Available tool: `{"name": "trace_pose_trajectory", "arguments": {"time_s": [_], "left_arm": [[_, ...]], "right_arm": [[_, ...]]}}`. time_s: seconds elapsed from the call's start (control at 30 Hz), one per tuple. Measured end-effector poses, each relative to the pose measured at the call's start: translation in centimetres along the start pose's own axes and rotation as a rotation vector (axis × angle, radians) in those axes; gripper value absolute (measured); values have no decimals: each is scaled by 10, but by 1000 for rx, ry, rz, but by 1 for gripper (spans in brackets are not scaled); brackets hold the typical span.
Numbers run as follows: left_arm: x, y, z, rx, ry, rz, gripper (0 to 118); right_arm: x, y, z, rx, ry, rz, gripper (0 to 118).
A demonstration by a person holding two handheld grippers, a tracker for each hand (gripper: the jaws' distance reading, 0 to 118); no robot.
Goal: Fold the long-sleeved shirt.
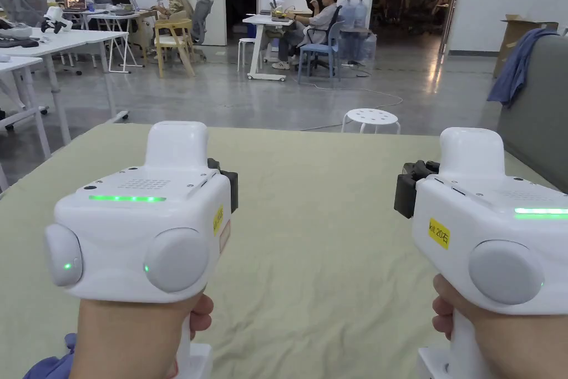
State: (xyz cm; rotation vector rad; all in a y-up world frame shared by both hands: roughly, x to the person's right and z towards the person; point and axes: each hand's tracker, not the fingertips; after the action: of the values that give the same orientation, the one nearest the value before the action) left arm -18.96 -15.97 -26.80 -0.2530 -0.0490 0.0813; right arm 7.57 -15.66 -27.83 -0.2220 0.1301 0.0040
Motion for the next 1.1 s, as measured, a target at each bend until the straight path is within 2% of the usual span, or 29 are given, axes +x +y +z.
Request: {"name": "trace_pose_trajectory", "arguments": {"time_s": [0.1, 0.2, 0.3, 0.37, 0.47, 0.53, 0.6, 0.63, 0.67, 0.7, 0.73, 0.77, 0.83, 0.93, 1.0, 1.03, 1.07, 1.1], "left_arm": [[-2, -1, 0, 1, 18, -14, 0], [-29, 2, 10, 3, -49, 94, 0], [-78, 2, 28, -9, 37, 119, 0], [-118, 0, 42, -20, 141, 122, 0], [-179, -17, 56, -76, 309, 121, 0], [-212, -38, 50, -166, 333, 127, 0], [-234, -65, 34, -281, 337, 152, 1], [-242, -83, 22, -313, 362, 173, 12], [-249, -100, 10, -339, 365, 174, 31], [-255, -116, -2, -380, 355, 186, 61], [-259, -127, -14, -436, 346, 184, 99], [-263, -140, -26, -474, 334, 188, 111], [-268, -167, -50, -483, 329, 179, 113], [-265, -201, -82, -597, 310, 137, 113], [-266, -220, -99, -664, 283, 159, 113], [-266, -229, -107, -697, 260, 173, 109], [-262, -236, -109, -725, 237, 164, 100], [-259, -245, -116, -744, 226, 134, 82]], "right_arm": [[1, 4, -6, -9, 55, -77, 0], [-19, 4, -11, -10, 98, -66, 0], [-66, -4, -22, -50, 298, -40, 0], [-102, -10, -27, -72, 448, -16, 0], [-146, -18, -26, -77, 610, -25, 0], [-165, -26, -29, -93, 696, -33, 0], [-178, -38, -33, -116, 735, -23, 0], [-182, -46, -36, -129, 737, -14, 0], [-184, -53, -40, -148, 744, -3, 0], [-184, -60, -45, -168, 741, 8, 0], [-182, -67, -50, -187, 732, 17, 0], [-179, -76, -54, -207, 718, 25, 0], [-169, -90, -66, -255, 683, 29, 0], [-148, -109, -81, -322, 627, 9, 0], [-137, -117, -92, -352, 599, -2, 0], [-130, -120, -92, -357, 591, -8, 0], [-125, -122, -96, -363, 581, -11, 0], [-122, -123, -100, -365, 569, -14, 0]]}}
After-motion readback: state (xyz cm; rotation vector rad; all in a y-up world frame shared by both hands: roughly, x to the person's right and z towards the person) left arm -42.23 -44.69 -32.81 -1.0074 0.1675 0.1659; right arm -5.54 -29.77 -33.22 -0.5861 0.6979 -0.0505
